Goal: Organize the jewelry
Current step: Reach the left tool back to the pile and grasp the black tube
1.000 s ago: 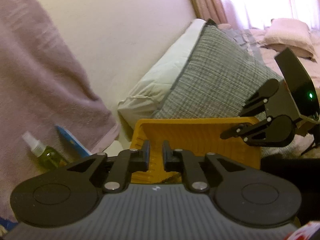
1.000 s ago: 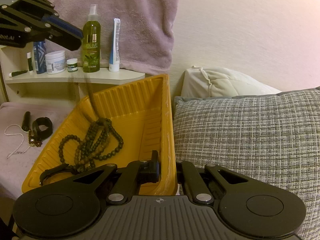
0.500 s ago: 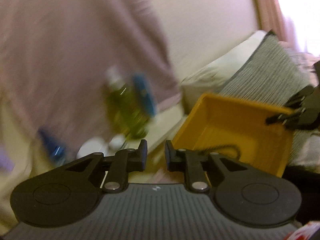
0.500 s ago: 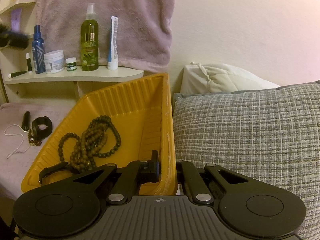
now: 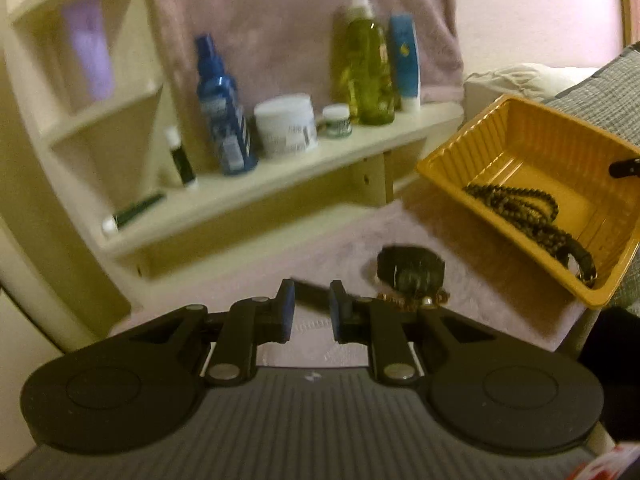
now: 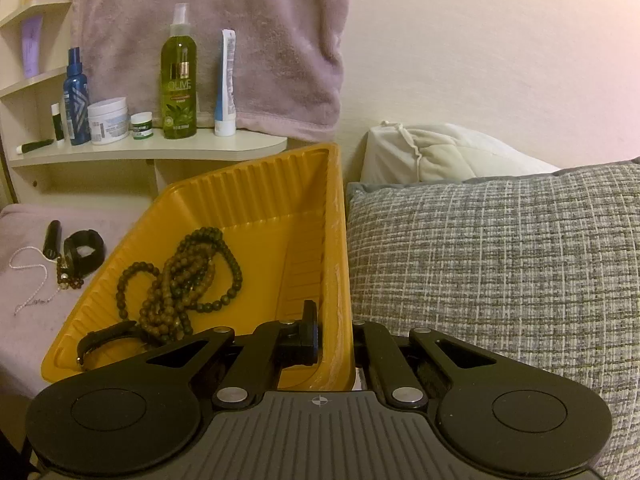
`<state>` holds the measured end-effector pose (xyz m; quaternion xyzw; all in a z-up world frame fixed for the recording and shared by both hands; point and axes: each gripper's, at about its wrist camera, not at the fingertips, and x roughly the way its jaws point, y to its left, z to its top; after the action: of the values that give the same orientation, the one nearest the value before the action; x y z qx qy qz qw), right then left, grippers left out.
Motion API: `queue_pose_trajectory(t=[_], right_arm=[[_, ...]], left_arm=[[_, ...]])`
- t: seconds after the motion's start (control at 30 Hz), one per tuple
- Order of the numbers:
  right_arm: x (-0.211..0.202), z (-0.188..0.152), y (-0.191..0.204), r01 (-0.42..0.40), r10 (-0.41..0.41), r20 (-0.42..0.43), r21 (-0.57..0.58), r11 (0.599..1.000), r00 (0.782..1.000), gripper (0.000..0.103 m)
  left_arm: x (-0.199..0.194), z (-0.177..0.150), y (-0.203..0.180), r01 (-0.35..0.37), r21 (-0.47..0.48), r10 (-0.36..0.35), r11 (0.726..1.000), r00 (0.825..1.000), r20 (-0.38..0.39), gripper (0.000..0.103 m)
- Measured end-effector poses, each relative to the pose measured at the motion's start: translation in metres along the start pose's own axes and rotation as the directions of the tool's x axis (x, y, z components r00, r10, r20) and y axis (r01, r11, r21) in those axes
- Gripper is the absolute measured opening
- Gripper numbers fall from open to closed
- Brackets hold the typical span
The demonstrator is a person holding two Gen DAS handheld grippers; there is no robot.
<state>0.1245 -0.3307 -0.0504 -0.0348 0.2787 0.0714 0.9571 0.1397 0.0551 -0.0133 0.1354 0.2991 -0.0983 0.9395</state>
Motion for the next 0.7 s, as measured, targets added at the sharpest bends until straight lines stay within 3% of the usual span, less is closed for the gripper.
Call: queue_pose_trajectory(t=[0.3,0.4,0.47,0.7], right_arm=[[0.0,0.0,0.0,0.003,-0.003,-0.002,-0.001,1.0,1.0,0.004],[0.0,-0.001,0.001,0.004,-0.004,-0.004,-0.003,1.0,1.0,0.004],[0.001,-0.001,0.001,0.005,-0.005,-0.005,-0.005,1.0,1.0,0.004],[0.004,-0.001,-0.001,0.009,-0.009,-0.018,-0.009,1.0,1.0,0.004]], left_arm=[[0.025,-0.018,-0.01,-0.041,-0.08,0.038,0.996,0.998,-0.048,0.017],[0.035,-0.017,-0.014,-0.05,-0.126,0.044,0.991,0.998,-0.052,0.027],[0.043,-0.016,-0.017,-0.058,-0.157,0.051,0.986,0.997,-0.05,0.04],[0.074,-0.01,-0.023,-0.091,-0.239,0.074,0.967,0.994,-0.076,0.041]])
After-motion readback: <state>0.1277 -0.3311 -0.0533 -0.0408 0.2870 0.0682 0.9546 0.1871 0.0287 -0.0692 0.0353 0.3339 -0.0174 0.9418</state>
